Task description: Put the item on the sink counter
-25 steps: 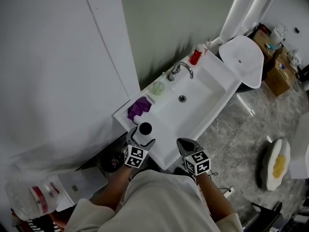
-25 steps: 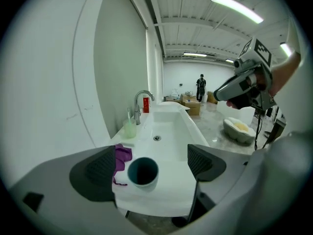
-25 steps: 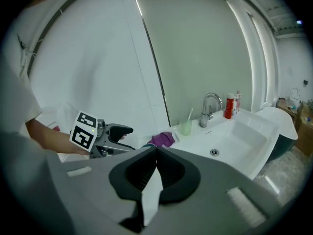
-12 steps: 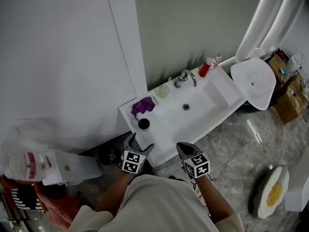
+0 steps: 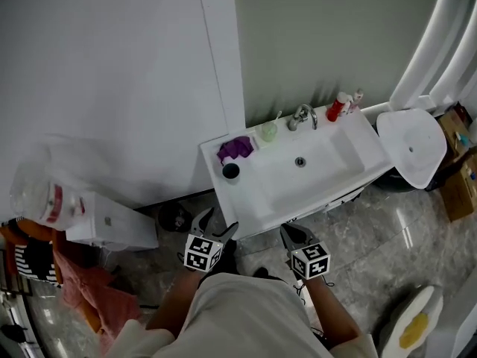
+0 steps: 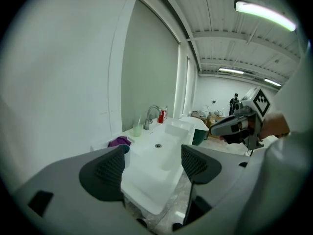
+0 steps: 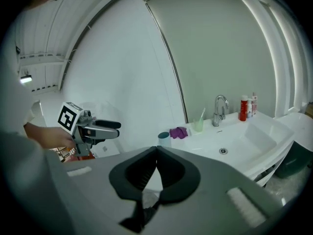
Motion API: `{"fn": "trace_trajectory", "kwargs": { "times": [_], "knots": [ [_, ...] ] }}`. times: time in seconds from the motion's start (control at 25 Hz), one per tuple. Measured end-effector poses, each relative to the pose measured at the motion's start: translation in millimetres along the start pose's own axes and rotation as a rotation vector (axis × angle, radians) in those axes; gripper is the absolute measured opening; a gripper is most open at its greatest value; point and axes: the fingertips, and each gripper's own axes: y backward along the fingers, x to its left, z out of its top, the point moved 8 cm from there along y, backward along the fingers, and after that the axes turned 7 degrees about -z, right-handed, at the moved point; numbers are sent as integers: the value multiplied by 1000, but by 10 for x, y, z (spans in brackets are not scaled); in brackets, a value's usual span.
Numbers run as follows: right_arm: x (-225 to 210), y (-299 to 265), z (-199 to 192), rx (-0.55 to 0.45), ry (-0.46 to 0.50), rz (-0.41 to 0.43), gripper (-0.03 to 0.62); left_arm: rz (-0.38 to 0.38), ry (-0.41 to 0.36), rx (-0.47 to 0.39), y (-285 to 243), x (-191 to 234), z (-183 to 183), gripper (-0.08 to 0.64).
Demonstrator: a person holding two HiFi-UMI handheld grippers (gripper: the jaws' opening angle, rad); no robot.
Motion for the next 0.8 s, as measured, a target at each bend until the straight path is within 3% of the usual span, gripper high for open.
{"fn": "trace_trajectory", "kwargs": {
  "times": [0.36,0.8],
  "knots": [
    [117,193,-66,-12,28,45,11,71,32,-41,515,-278,-120,278],
    [626,81,67,-42,71,53,11,129,32,-80,1034,-17,-164,121]
  ]
}}
